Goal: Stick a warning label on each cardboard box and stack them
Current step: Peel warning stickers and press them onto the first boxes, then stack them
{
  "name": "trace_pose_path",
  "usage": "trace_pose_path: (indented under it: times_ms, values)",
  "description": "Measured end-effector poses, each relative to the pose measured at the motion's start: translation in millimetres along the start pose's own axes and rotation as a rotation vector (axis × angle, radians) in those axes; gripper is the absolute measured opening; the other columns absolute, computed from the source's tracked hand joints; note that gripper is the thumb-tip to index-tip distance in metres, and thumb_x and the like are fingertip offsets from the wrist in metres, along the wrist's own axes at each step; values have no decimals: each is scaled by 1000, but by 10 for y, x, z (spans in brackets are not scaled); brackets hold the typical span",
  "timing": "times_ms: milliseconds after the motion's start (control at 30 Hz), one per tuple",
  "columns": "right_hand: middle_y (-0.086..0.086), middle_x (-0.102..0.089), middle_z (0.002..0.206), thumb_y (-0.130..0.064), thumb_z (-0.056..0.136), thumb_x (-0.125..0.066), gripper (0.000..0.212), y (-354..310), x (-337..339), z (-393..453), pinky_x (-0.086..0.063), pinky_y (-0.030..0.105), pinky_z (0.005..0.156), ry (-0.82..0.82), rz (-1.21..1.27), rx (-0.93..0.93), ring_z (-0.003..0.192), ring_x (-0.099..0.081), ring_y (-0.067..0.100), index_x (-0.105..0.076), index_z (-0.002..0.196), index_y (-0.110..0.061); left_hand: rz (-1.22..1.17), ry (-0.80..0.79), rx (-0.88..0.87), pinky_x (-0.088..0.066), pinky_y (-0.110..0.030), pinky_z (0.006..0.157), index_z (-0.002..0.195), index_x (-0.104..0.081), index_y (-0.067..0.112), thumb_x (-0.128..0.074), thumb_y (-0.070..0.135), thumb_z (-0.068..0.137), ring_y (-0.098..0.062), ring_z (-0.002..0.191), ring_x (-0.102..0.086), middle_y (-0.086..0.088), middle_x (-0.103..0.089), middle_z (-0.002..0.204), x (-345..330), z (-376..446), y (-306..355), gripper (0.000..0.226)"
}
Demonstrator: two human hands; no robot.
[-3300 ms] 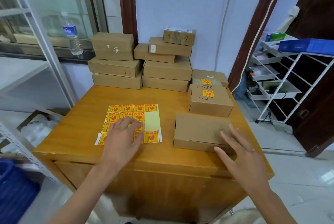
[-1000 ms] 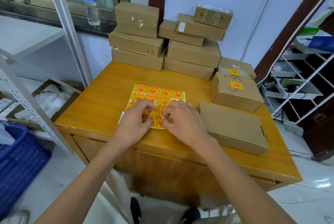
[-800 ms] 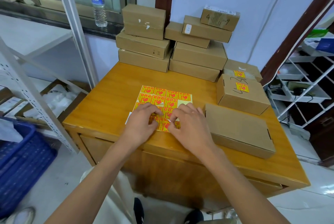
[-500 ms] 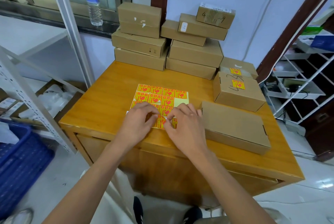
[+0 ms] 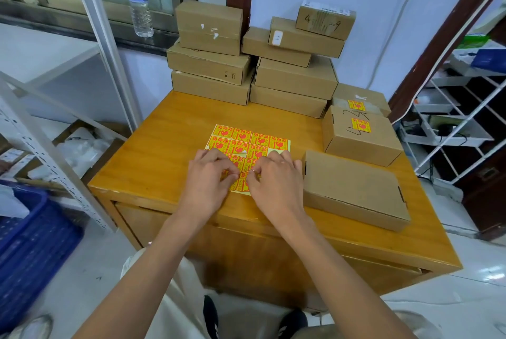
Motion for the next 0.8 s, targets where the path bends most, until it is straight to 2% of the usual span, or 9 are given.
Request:
trace_pose_path:
  times_ms: [67,133,233,300,367,533,633,700,800]
  values:
    - [-5,-67,103,-40,99,-54,28,-6,16,-1,-39,40,94,-5,6,-23,108,-51,16,-76,99,-22,-8,-8,24,-44,-43,86,86,-80,24,-86,20,79,-25,103,-53,3,-65,99,-8,11,-26,10]
    - [-5,-68,100,-39,100,-53,28,-11,16,-9,-40,40,95,-22,18,-50,107,-53,17,-75,97,-21,-25,-12,42,-42,-36,86,86,-81,23,-86,19,78,-25,103,-52,2,-66,99,-6,24,-47,11]
    - [-2,-70,91,-38,101,-51,27,10,-26,29,-48,42,91,-106,34,-95,97,-62,21,-71,95,-20,-29,-16,60,-35,-28,85,89,-81,21,-85,17,79,-24,104,-50,0,-65,100,1,24,-41,11]
    - [2,-69,94,-35,102,-52,22,0,-64,85,-54,40,80,-179,55,-117,93,-65,26,-68,99,-21,-24,-36,84,-32,-25,84,91,-81,20,-84,17,81,-23,106,-48,-1,-63,103,-7,16,-45,11]
    - [4,-69,102,-32,103,-55,17,-9,-82,147,-55,39,74,-231,78,-124,97,-65,29,-69,104,-22,-26,-50,101,-32,-24,84,93,-81,19,-83,18,82,-23,107,-48,-2,-62,105,-13,7,-49,11]
    - [5,-71,103,-30,103,-58,16,247,149,366,-55,40,74,-189,96,-170,97,-66,30,-71,99,-21,-18,-86,110,-34,-24,84,98,-79,22,-80,21,86,-19,110,-47,0,-59,112,-38,-20,-40,13]
    - [0,-74,94,-35,102,-60,17,318,306,412,-52,37,71,-206,102,-152,97,-66,25,-73,95,-26,-9,-80,97,-41,-28,83,98,-78,23,-79,22,86,-21,111,-50,0,-60,113,-45,-29,-50,12]
    - [-5,-76,85,-37,101,-62,16,383,383,399,-53,34,73,-210,191,-159,93,-68,18,-72,92,-28,7,-57,74,-43,-31,83,96,-78,24,-78,21,87,-23,109,-52,-1,-61,111,-38,-38,-38,9]
    - [-7,-76,80,-33,100,-65,17,539,464,322,-55,32,67,-244,440,-191,73,-71,2,-71,86,-27,37,-18,41,-44,-33,83,93,-76,25,-77,20,88,-24,105,-51,-2,-60,107,-10,-51,-4,7]
Point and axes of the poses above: each hand's wrist, its own z-axis towards the middle knuckle, its own x-axis out of the back of the hand, y = z × x, the point moved 9 cm from there along z, towards the middle knuckle
